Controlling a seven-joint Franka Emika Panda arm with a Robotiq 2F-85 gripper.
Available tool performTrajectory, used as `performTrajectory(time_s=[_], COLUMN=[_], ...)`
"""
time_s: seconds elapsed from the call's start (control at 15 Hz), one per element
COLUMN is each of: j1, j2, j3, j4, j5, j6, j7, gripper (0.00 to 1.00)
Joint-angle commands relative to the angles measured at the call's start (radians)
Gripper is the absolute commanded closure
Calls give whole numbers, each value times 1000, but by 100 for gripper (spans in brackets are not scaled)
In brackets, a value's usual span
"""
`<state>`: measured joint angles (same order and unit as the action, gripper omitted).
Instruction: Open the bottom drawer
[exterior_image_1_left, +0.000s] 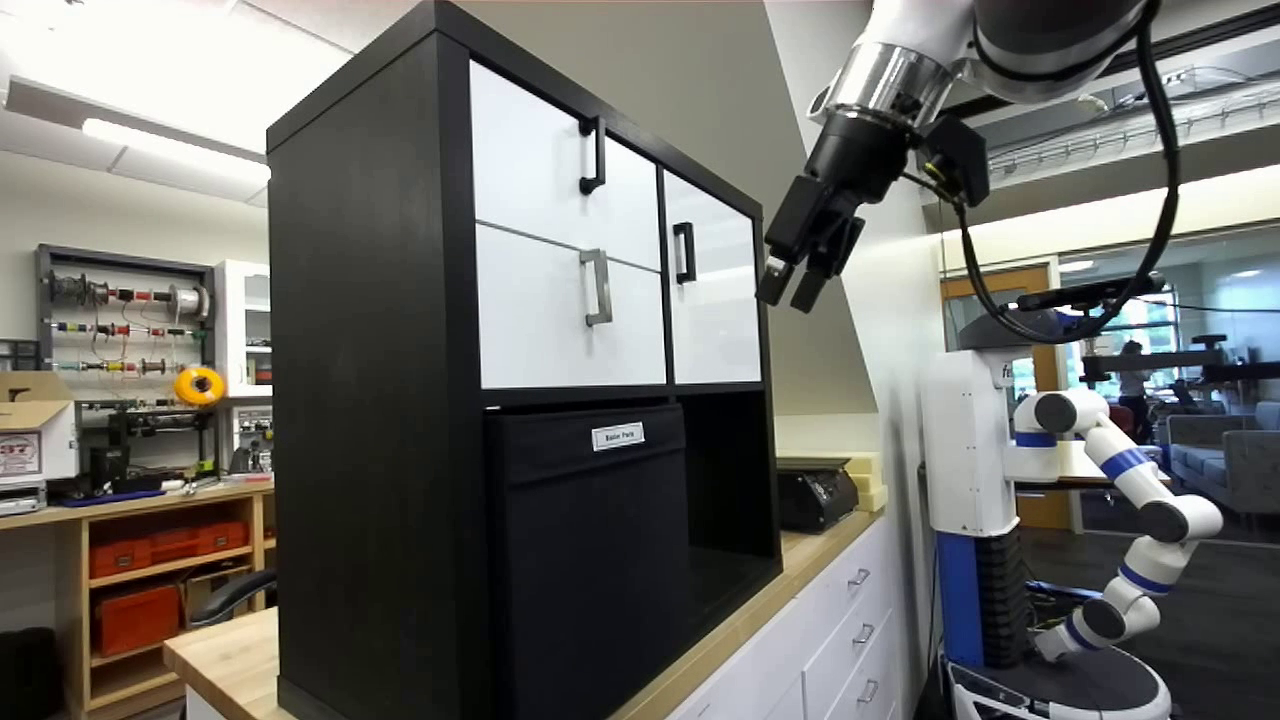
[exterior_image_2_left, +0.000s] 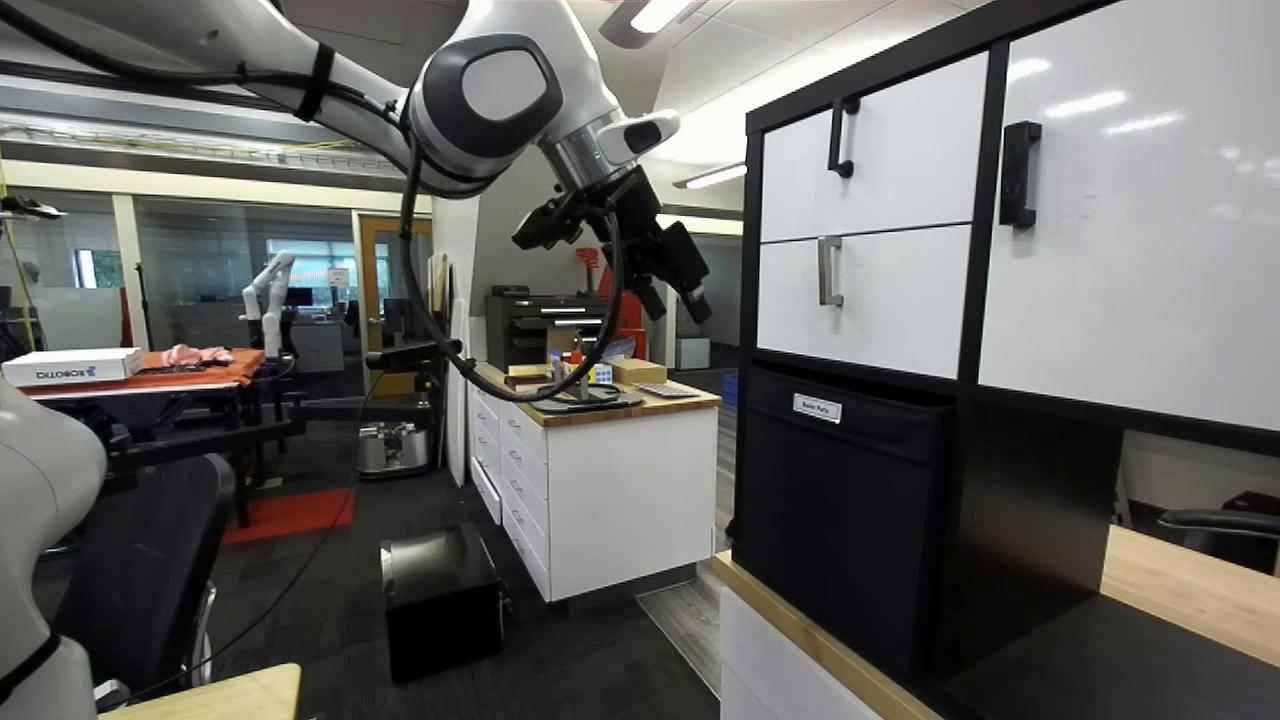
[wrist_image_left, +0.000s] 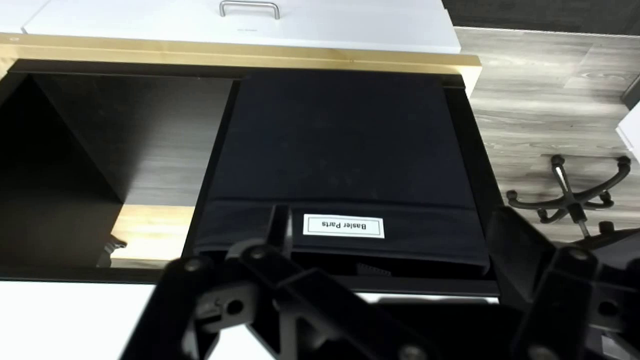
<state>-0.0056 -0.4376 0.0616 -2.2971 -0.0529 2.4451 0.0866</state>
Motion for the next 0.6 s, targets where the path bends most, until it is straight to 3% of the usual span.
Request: performTrajectory(time_s=[0.0, 0.53], j1=[-23, -29], j2=[91, 251], j3=[19, 28], j4=[87, 268], j5=[-35, -108], j6=[62, 130], j7=[50, 126], gripper=[0, 0])
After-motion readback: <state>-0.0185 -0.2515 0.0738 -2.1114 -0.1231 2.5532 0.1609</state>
